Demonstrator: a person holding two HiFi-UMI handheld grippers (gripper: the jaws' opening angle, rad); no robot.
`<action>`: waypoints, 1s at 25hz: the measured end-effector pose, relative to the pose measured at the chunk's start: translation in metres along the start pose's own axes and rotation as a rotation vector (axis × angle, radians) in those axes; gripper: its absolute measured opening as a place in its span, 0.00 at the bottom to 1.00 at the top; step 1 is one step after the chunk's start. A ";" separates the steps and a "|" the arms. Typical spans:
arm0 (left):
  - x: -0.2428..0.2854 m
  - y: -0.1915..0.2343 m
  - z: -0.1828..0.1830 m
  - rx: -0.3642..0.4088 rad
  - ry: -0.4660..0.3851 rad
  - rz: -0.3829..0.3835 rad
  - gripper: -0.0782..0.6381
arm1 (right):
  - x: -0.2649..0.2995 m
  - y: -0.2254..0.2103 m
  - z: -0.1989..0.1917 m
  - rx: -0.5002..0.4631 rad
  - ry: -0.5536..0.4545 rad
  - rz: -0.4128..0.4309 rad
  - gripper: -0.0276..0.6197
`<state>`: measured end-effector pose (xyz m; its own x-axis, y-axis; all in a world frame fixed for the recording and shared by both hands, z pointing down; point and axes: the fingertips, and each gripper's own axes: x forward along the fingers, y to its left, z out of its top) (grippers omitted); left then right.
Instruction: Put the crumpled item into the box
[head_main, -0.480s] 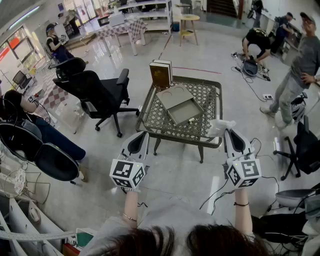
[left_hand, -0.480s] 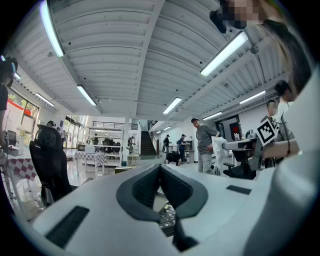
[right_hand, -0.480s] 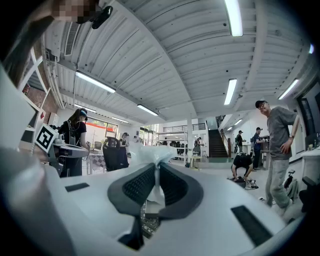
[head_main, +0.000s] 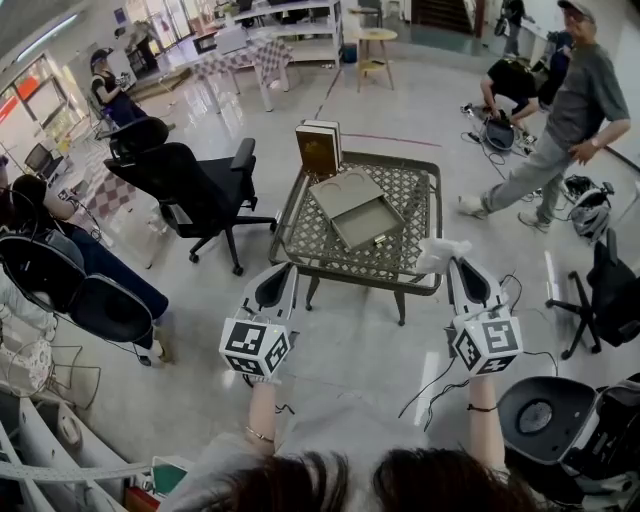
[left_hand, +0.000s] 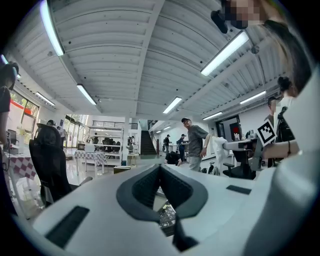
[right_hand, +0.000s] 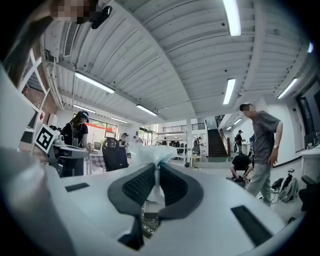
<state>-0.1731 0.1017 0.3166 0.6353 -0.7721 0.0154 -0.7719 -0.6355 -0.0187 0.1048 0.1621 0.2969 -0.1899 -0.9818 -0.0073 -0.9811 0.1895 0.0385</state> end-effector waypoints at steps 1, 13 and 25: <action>0.000 -0.001 0.000 -0.002 0.001 0.001 0.13 | -0.001 -0.001 0.000 0.003 0.000 0.000 0.12; 0.007 -0.019 -0.003 -0.028 0.003 0.039 0.13 | 0.007 -0.013 -0.009 0.011 0.017 0.066 0.12; 0.027 -0.020 -0.016 -0.056 0.041 0.049 0.13 | 0.033 -0.021 -0.020 0.047 0.035 0.101 0.12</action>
<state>-0.1410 0.0935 0.3335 0.5965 -0.8006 0.0571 -0.8026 -0.5954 0.0358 0.1200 0.1254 0.3159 -0.2872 -0.9574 0.0295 -0.9579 0.2870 -0.0100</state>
